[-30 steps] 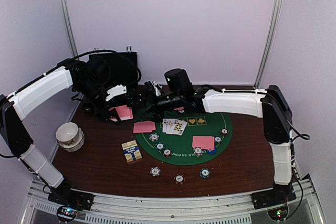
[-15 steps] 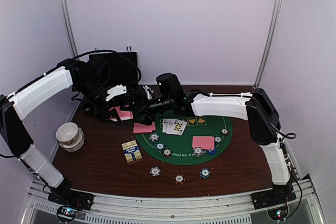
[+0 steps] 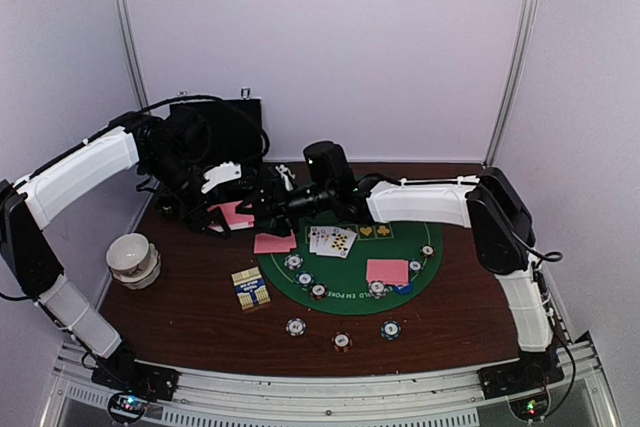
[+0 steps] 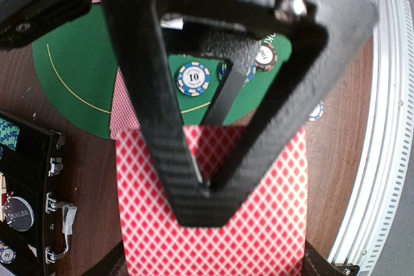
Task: Distribute texas hold em gaming equipment
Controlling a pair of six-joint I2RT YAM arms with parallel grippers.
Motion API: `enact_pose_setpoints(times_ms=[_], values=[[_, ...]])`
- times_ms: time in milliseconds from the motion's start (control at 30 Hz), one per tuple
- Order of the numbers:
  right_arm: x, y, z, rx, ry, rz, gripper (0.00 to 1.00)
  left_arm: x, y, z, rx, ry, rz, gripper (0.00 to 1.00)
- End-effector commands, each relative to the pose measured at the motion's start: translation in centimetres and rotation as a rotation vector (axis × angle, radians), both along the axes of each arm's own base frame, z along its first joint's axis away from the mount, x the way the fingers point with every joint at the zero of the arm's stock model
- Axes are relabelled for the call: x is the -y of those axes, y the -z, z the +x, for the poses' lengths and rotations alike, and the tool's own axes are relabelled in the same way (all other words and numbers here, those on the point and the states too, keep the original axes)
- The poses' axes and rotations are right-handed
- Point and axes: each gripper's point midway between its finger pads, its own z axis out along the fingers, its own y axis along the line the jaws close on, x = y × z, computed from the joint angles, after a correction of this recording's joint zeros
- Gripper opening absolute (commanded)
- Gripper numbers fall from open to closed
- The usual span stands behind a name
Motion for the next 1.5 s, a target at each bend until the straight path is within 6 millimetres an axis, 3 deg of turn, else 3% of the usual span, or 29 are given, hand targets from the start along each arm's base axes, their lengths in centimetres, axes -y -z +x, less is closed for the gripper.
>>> enact_pose_setpoints(times_ms=[0,233,567,1133,1367,1467], values=[[1.8,-0.4,1.3,-0.009,0.043,-0.009,0.6,0.5,-1.9,0.1,0.038,0.013,-0.053,0.0],[2.9,-1.4,1.1,0.0,0.045,0.0,0.5,0.4,-1.7,0.0,0.038,0.013,-0.047,0.0],[3.3,-5.5,0.5,-0.001,0.054,0.108,0.35,0.4,-1.5,0.2,0.034,0.01,-0.041,0.0],[1.9,-6.1,-1.1,-0.055,0.002,0.165,0.19,0.2,-1.4,0.3,0.036,0.007,-0.03,0.0],[2.2,-5.9,-1.0,-0.064,-0.007,0.157,0.0,0.2,-1.3,0.3,0.038,0.006,-0.027,0.0],[3.0,-6.2,-0.3,-0.053,0.01,0.153,0.0,0.1,-1.3,0.3,0.037,0.006,-0.026,0.0]])
